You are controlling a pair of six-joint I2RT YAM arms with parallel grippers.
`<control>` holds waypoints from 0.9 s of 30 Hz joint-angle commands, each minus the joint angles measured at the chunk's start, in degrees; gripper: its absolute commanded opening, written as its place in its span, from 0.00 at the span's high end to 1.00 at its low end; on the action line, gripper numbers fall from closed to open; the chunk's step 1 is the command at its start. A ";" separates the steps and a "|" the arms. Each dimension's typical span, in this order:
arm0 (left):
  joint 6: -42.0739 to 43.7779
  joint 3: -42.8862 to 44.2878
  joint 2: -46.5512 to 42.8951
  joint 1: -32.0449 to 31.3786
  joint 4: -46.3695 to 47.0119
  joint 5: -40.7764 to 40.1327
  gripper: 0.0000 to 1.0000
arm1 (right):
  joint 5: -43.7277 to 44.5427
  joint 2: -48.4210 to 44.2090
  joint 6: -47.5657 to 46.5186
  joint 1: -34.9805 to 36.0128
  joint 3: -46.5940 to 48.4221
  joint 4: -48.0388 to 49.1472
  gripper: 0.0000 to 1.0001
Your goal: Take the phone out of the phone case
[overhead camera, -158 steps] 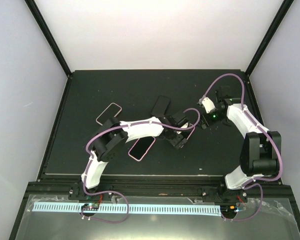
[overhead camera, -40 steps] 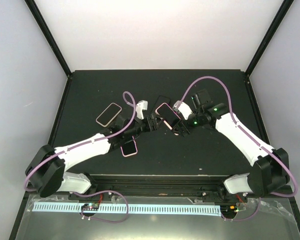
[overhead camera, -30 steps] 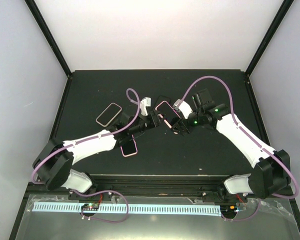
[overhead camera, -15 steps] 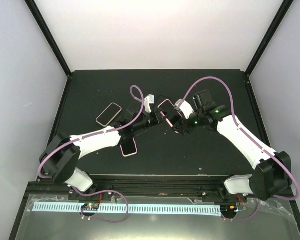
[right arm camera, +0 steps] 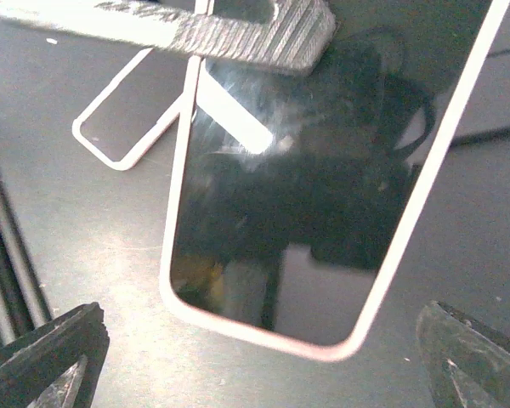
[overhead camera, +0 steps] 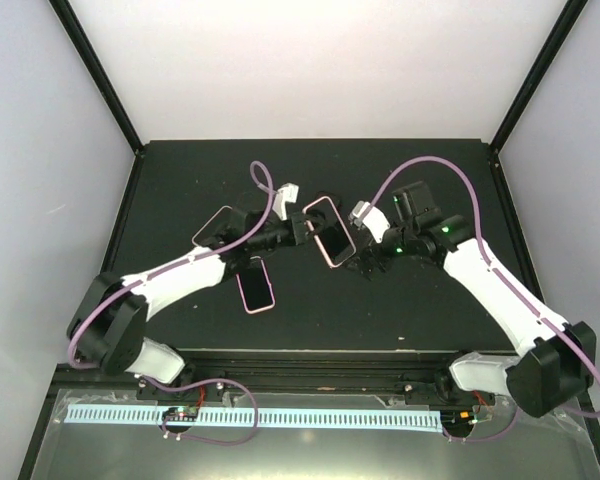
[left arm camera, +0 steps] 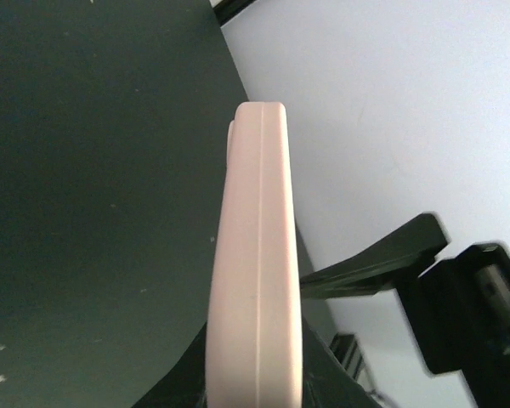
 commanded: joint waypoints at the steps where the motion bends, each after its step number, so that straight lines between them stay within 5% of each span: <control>1: 19.30 -1.76 -9.15 3.07 -6.25 12.14 0.98 | -8.73 -3.56 -4.92 0.44 -0.69 -3.08 0.00; 6: 31.05 -7.61 -19.28 3.23 -6.93 24.90 0.99 | -16.60 -6.37 -12.85 0.44 -2.70 -6.96 0.02; 12: 30.50 -9.64 -24.06 2.65 -2.89 34.16 0.98 | -27.52 -6.79 -21.37 0.73 -3.61 -11.77 0.17; 27: 34.36 -1.81 -24.21 2.73 -10.38 38.47 0.98 | -30.97 -8.54 -31.05 4.86 -1.49 -18.24 0.36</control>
